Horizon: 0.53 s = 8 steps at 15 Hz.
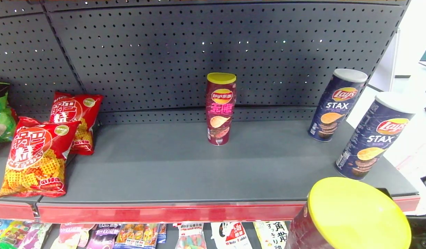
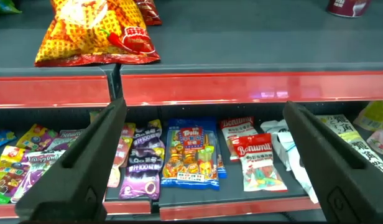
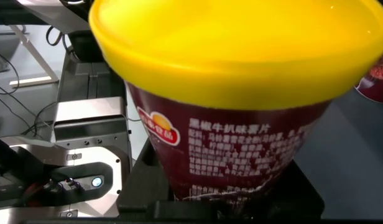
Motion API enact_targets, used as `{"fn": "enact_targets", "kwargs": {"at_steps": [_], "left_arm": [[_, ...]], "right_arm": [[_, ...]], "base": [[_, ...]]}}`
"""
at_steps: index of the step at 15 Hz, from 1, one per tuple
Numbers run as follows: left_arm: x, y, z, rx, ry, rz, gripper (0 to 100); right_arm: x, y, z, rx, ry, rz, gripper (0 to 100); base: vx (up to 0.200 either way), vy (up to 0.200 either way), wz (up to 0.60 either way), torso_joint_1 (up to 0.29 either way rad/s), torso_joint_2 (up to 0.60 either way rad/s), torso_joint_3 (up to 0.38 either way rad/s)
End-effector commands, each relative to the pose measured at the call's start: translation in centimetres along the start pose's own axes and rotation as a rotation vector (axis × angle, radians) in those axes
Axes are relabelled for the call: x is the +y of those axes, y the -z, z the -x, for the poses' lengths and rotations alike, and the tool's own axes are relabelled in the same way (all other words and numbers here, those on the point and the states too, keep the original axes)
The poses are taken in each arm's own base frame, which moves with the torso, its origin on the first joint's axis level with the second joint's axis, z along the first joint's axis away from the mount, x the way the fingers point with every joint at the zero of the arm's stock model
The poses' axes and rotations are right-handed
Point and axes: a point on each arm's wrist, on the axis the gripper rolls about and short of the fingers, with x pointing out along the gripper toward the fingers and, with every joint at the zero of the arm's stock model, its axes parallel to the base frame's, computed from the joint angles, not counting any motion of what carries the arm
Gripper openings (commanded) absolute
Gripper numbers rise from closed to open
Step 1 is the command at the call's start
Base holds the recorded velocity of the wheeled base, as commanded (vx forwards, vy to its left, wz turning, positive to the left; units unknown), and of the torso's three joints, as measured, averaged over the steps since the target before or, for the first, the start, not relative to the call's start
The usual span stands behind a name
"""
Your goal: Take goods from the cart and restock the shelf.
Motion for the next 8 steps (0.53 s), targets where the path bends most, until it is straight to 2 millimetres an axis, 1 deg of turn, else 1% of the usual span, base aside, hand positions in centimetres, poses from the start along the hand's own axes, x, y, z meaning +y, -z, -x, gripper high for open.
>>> {"fn": "enact_targets", "kwargs": {"at_steps": [1, 8], "left_arm": [[0.00, -0.01, -0.01, 0.001, 0.000, 0.000, 100], [0.00, -0.01, -0.01, 0.001, 0.000, 0.001, 100]], "right_arm": [[0.02, 0.00, 0.01, -0.001, -0.001, 0.000, 0], [0.06, 0.12, 0.01, 0.003, -0.003, -0.002, 0]], "base": [[0.000, 0.000, 0.00, 0.000, 0.00, 0.000], [0.000, 0.000, 0.00, 0.000, 0.00, 0.000]]}}
